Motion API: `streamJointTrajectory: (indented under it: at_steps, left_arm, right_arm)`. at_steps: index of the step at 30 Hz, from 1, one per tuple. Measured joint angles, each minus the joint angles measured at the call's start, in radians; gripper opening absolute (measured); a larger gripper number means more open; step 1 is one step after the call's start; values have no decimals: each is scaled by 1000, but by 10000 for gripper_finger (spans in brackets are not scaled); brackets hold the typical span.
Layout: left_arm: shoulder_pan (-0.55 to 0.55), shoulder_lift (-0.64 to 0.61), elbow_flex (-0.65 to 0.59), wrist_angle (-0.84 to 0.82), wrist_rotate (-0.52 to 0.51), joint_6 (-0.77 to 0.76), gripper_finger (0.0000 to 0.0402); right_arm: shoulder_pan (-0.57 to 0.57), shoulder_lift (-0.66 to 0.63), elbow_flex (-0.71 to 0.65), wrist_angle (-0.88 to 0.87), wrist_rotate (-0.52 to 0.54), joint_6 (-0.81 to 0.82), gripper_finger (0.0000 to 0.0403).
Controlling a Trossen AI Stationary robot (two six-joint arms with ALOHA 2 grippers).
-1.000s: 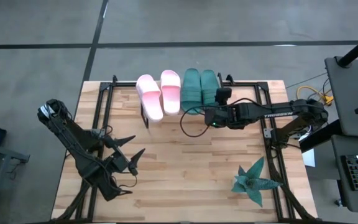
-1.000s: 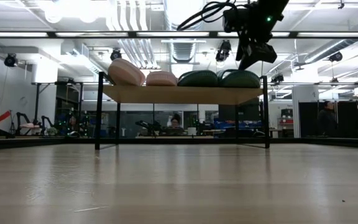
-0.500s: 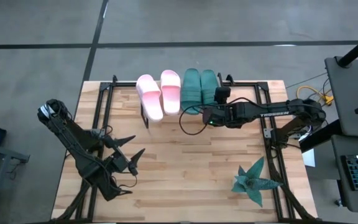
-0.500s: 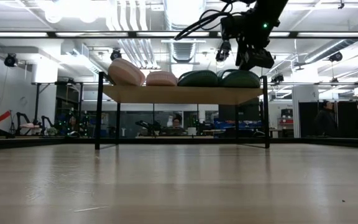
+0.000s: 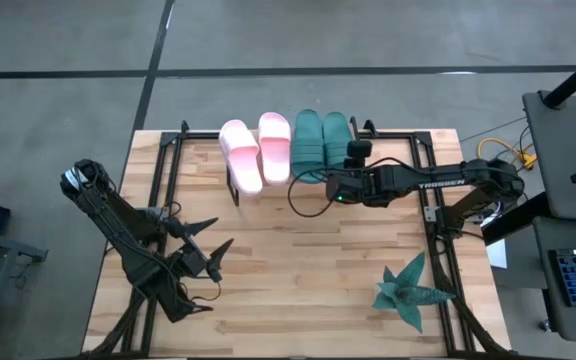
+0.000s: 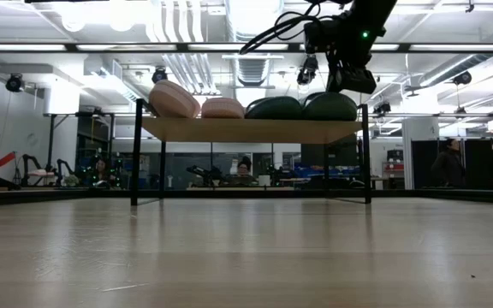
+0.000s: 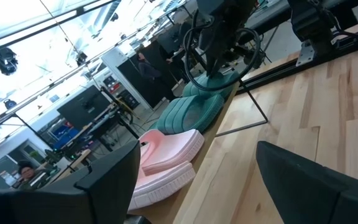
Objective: Pick and place slides into the shelf
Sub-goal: Adjust the slippers on the shelf
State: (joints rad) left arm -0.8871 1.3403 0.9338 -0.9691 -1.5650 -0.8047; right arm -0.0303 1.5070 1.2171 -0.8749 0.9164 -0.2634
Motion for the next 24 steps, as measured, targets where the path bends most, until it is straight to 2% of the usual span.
streamJointTrajectory:
  at_steps: [10,21,24]
  left_arm:
    - [0,0,-3,1,0,0,303]
    - [0,0,-3,3,0,0,303]
    - [0,0,-3,3,0,0,303]
  right_arm:
    - [13,1,0,-27,79,44,13]
    - [17,1,0,-29,29,56,14]
    - [17,1,0,-30,26,61,29]
